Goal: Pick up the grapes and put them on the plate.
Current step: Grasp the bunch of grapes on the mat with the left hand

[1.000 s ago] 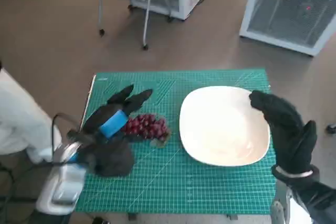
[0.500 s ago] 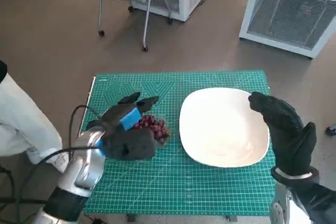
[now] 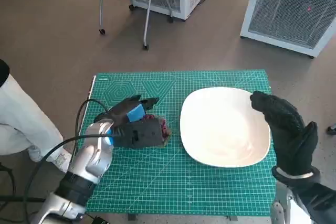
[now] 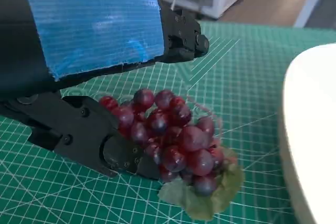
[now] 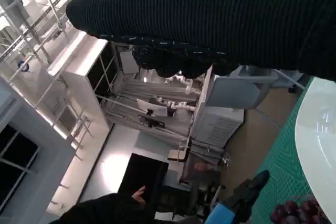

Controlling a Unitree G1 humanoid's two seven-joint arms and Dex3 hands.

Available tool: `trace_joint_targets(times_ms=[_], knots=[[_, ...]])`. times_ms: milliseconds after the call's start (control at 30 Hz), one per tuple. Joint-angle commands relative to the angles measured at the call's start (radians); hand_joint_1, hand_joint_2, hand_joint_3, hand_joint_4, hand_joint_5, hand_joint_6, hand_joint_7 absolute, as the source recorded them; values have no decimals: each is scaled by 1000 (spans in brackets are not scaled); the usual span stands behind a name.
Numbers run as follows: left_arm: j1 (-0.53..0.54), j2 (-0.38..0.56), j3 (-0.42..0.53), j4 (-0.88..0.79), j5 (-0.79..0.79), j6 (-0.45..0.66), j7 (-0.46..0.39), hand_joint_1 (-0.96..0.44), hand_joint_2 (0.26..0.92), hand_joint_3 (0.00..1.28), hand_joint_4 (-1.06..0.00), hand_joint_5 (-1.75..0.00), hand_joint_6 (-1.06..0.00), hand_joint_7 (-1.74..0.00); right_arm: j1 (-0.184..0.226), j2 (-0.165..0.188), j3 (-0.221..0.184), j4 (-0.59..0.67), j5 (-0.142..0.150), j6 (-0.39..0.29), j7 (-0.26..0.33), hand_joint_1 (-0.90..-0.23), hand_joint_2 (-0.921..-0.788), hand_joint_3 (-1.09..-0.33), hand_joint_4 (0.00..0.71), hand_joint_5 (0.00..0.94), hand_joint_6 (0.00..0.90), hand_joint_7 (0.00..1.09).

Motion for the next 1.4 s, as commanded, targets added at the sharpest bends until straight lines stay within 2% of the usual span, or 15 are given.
trace_joint_targets(times_ms=[33,500,833,1400], knots=[[-47,-23,-26,91,13,5,18,-213,751,3,-89,0,-273,0,20,3,-3,8,-3,8,-4,-491,-921,-569,446,1,97,676],[-150,-77,-82,357,16,-11,47,-237,753,3,-95,-3,-272,-2,22,6,-4,5,-6,10,-8,-491,-921,-569,446,0,98,674],[-161,-79,-97,378,9,-11,35,-236,759,5,-106,-4,-265,0,25,5,-5,2,-7,9,-9,-491,-921,-569,446,0,99,673],[-167,-85,-100,421,8,-51,65,-236,767,3,-128,-5,-284,-7,23,6,-3,6,-13,7,-11,-491,-921,-569,446,0,100,671]])
